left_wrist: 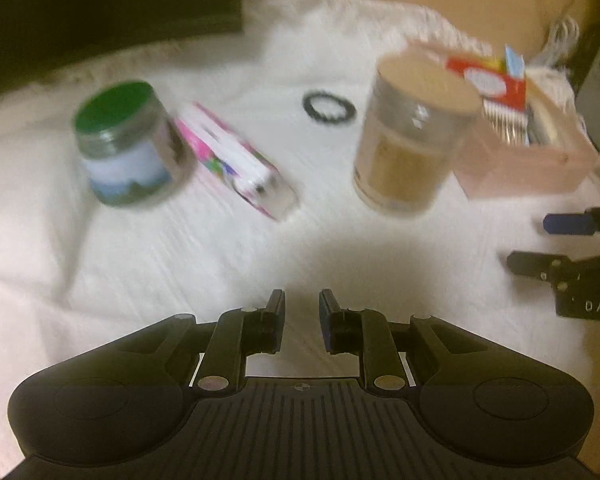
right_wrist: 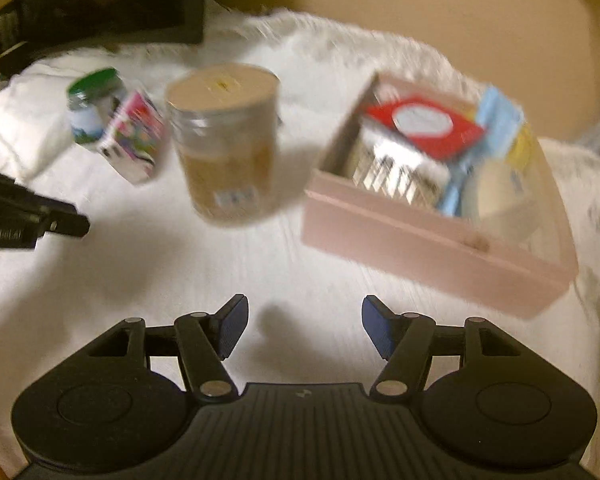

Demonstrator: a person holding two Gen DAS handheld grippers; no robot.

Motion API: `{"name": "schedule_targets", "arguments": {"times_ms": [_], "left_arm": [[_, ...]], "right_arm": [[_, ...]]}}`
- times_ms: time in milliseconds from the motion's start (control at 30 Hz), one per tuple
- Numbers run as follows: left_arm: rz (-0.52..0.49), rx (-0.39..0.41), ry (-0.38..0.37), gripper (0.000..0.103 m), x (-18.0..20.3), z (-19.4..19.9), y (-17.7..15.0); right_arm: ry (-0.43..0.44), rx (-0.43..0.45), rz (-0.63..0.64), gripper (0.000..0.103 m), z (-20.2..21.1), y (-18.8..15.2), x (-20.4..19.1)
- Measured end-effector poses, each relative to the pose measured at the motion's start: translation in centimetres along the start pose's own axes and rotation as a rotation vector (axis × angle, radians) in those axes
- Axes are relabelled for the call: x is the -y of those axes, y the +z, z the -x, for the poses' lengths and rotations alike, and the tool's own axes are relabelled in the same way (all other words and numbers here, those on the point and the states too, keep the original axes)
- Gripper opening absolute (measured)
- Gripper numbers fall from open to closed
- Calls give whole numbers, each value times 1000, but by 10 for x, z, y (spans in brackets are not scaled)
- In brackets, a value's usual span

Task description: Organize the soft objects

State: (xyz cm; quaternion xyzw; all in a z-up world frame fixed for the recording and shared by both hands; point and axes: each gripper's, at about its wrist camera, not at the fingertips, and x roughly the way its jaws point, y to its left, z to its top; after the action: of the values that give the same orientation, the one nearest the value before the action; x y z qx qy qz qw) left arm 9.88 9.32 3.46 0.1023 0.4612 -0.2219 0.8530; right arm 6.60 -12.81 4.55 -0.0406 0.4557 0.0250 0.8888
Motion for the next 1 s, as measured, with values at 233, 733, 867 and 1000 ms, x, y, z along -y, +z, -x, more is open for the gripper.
{"name": "schedule_targets", "arguments": {"times_ms": [233,733,867,1000], "left_arm": [[-51,-18,-12,34,19,-11,3],[56,19,-149,82,25,-14,5],[196,171,-55,76,1,21,2],[384,257,6,76,-32,29,23]], "right_arm": [[20,-61,-57,68,-12,-17,15],[48,-57,-50,103,-17,-24,16],[45,-71,-41,103,-19,-24,14],[48,-71,-22,103,-21,-22,13]]}}
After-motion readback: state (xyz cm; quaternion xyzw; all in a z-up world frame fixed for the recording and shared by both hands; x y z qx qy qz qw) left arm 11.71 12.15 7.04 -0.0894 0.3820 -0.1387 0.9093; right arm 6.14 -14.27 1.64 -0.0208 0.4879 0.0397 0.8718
